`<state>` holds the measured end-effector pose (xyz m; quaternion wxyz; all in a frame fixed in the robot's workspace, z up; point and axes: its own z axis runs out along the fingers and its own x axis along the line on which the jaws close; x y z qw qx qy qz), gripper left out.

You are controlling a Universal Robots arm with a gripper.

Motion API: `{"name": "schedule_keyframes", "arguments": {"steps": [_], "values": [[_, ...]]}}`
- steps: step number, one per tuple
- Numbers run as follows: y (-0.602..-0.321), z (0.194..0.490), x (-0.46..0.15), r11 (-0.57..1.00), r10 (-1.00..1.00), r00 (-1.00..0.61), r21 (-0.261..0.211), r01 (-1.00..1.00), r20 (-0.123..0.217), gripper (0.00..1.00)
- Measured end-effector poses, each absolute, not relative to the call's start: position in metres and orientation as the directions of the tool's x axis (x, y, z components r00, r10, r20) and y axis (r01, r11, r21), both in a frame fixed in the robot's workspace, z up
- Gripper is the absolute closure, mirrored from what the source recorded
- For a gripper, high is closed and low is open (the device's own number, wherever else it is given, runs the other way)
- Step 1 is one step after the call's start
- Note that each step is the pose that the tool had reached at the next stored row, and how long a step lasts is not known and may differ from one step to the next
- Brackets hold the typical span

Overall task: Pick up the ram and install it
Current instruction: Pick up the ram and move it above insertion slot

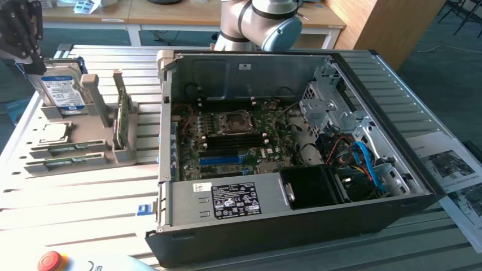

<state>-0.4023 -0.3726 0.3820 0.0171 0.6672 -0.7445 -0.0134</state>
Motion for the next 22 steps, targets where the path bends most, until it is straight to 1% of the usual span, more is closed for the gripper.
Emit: {"name": "schedule_keyframes", "arguments": {"steps": [4,22], "values": [[-0.3725,0.382,-0.4023,0.044,-0.999,-0.043,0.043,-0.998,0.008,0.89],[-0.3725,0.382,-0.402,-0.005,-1.0,0.006,0.043,-0.999,0.008,0.89]]}}
